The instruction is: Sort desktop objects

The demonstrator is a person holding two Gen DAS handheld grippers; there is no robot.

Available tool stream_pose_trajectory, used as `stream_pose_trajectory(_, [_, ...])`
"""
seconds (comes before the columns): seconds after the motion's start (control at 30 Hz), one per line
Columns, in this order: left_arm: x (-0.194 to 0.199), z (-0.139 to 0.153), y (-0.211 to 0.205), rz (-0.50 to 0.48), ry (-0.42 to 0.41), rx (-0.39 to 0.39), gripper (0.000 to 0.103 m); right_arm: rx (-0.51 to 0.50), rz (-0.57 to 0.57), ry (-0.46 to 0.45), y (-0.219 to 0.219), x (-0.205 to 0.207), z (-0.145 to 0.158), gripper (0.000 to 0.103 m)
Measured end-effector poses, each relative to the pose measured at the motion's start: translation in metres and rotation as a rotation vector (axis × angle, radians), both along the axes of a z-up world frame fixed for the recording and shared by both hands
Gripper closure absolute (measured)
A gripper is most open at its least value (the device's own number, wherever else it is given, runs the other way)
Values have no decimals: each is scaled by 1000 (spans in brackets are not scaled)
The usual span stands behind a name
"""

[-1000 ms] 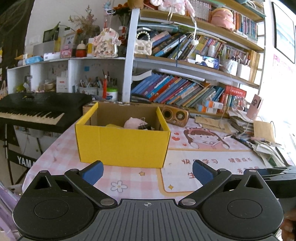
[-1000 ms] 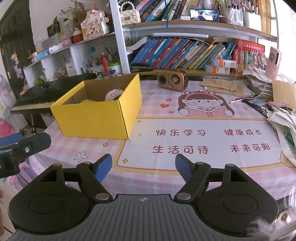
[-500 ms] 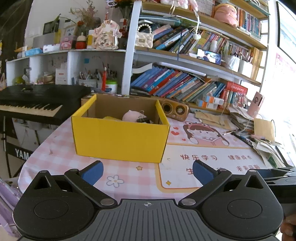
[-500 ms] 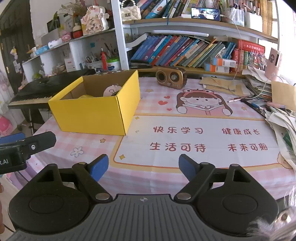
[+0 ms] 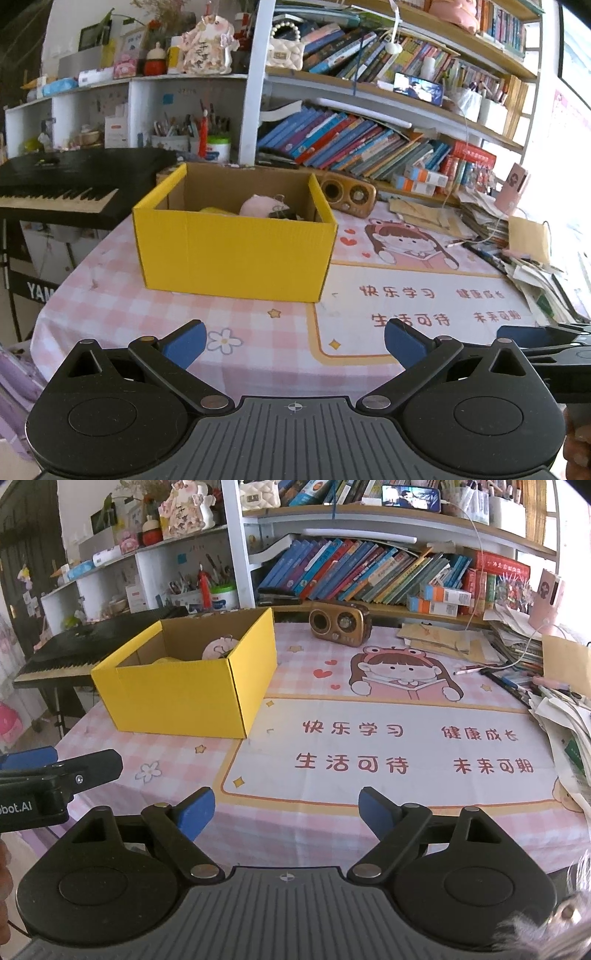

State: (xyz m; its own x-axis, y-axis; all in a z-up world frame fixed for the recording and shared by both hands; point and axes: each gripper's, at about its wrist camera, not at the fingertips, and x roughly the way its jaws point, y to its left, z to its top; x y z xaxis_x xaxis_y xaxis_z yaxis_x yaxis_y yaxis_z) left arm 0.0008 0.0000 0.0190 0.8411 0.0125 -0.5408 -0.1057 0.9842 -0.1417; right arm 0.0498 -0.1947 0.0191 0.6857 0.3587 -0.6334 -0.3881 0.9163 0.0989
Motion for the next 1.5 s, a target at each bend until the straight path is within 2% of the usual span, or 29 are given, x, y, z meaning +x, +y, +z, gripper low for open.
stream_pose_trajectory(0.27, [0, 0, -2, -36, -19, -41, 0, -4, 1, 7, 0, 1, -2, 18])
stream_pose_trajectory(0.43, [1, 0, -5, -17, -1, -21, 0, -3, 0, 15, -2, 2, -3, 18])
stream_pose_trajectory(0.6, [1, 0, -1, -7, -4, -47, 0, -5, 9, 17, -2, 2, -3, 18])
stream_pose_trajectory(0.83, [1, -2, -3, -2, 10, -31, 0, -4, 10, 22, -2, 2, -4, 18])
stream_pose_trajectory(1.1, [-1, 1, -9, -26, -20, -15, 0, -7, 15, 27, -2, 2, -5, 18])
stream_pose_trajectory(1.5, [3, -4, -9, -46, 13, -43, 0, -7, 16, 27, -1, 2, -5, 18])
